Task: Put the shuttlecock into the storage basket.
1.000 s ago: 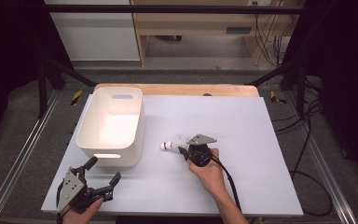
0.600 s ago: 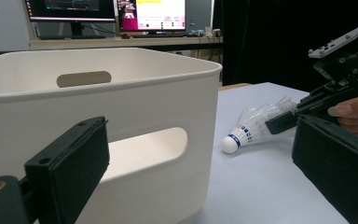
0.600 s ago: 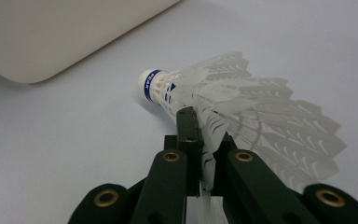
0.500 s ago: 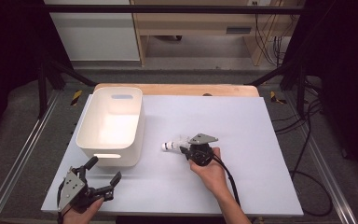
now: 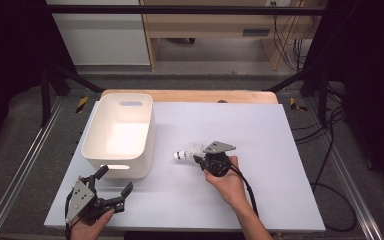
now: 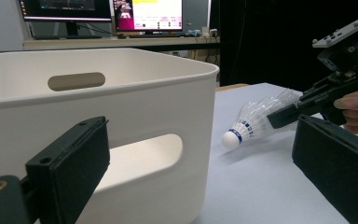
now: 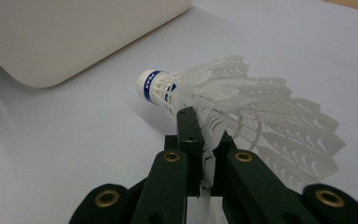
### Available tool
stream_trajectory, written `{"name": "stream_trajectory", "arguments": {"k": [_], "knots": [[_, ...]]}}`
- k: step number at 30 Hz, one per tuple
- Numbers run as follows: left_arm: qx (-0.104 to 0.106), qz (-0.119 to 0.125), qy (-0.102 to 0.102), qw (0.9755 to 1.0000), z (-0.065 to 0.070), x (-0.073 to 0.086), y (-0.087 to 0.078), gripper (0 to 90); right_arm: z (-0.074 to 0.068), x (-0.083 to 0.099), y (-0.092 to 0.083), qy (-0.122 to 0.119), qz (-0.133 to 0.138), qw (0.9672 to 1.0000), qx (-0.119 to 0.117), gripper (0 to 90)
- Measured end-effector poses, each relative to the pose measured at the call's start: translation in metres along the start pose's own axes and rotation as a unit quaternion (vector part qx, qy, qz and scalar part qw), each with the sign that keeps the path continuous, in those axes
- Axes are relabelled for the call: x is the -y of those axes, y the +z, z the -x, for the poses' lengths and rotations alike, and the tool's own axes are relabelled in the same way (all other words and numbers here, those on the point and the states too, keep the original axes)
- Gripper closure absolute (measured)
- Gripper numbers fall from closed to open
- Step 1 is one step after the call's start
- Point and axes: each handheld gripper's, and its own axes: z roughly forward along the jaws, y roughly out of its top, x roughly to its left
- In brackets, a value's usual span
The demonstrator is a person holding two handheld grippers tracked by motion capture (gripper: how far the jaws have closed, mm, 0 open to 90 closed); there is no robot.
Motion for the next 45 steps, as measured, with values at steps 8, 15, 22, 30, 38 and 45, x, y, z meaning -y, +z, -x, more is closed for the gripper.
{"name": "stream_trajectory", "arguments": {"k": [8, 15, 22, 30, 38, 45], "knots": [[0.0, 0.0, 0.001, 1.0, 0.001, 0.0, 0.0, 4.1, 0.001, -0.008, -0.009, -0.007, 0.003, 1.0, -0.006, 89.0], [0.0, -0.001, 0.002, 1.0, 0.001, 0.001, 0.0, 4.0, -0.001, -0.021, -0.018, -0.017, 0.004, 0.9998, -0.007, 89.0], [0.0, -0.001, 0.003, 1.0, 0.001, 0.0, 0.0, 4.1, -0.004, -0.035, -0.025, -0.029, 0.005, 0.9995, -0.007, 89.0], [-0.001, -0.001, 0.003, 1.0, 0.001, 0.0, 0.0, 4.1, -0.006, -0.052, -0.029, -0.044, 0.008, 0.999, -0.004, 89.0], [0.0, 0.0, 0.004, 1.0, 0.002, 0.0, 0.0, 4.1, -0.012, -0.068, -0.033, -0.059, 0.015, 0.9981, -0.006, 89.0], [0.0, 0.0, 0.005, 1.0, 0.002, 0.0, 0.0, 4.3, -0.015, -0.09, -0.037, -0.078, 0.018, 0.9968, -0.005, 89.1]]}}
